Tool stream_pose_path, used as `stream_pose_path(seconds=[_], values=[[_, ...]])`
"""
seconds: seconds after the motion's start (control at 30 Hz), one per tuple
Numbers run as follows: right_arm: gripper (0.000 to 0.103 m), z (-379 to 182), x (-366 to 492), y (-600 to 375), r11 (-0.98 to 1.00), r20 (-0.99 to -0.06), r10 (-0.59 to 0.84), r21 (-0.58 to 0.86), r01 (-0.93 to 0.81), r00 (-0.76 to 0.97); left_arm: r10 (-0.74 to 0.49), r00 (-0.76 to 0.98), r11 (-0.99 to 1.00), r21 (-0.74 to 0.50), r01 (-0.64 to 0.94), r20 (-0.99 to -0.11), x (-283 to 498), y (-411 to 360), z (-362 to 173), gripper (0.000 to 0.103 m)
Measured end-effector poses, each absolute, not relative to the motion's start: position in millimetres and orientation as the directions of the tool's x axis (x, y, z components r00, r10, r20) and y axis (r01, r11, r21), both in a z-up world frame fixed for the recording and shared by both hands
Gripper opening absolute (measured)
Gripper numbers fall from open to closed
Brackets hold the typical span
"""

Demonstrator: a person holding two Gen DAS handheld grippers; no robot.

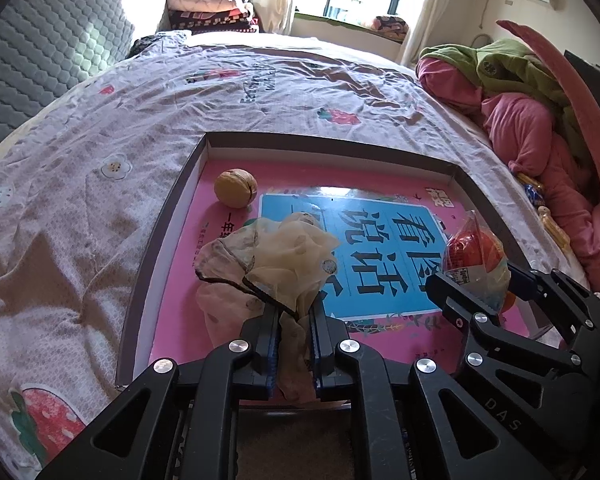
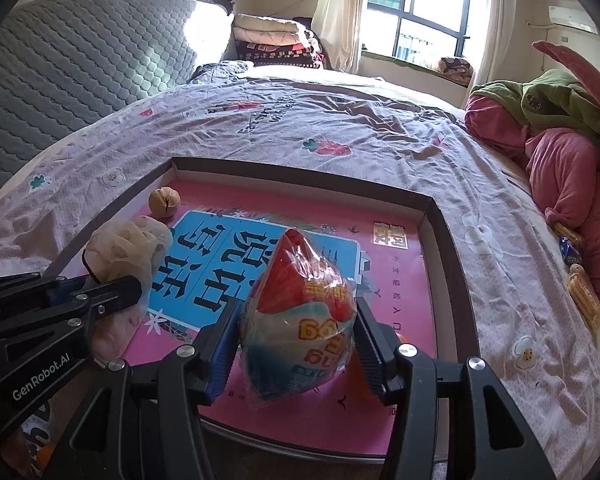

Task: Organize objects
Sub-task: 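Lower and open left gripper on the mesh bag in the tray while right gripper releases the candy bag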

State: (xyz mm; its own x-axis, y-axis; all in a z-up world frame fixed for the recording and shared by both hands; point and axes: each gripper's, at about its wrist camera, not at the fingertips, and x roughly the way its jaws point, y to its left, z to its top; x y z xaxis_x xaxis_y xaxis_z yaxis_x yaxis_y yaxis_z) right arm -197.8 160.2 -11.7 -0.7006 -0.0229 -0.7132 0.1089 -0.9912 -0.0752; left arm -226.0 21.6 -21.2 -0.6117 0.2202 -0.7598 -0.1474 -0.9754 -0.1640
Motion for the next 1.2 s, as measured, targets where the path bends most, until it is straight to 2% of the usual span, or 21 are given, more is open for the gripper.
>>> stream_pose_path(seconds=[0.77, 1.13, 1.2], values=[[0.054, -20, -195, 149, -0.985, -0.736, -0.018, -0.103, 0.138, -0.677, 0.190, -0.590, -0.981, -0.125, -0.149, -0.785, -225, 19, -24, 0.019], [0.062, -15, -189, 153, -0.989, -0.736, -0.048, -0.060, 0.135, -0.675, 0.182, -0.587, -0.981, -0.108, -0.158, -0.789, -223, 20, -23, 0.031], [0.062, -13, -188, 155, -0.990, -0.733, -0.046, -0.057, 0.130, -0.679, 0.181, -0.587, -0.981, -0.106, -0.161, -0.789, -222, 19, -22, 0.038]])
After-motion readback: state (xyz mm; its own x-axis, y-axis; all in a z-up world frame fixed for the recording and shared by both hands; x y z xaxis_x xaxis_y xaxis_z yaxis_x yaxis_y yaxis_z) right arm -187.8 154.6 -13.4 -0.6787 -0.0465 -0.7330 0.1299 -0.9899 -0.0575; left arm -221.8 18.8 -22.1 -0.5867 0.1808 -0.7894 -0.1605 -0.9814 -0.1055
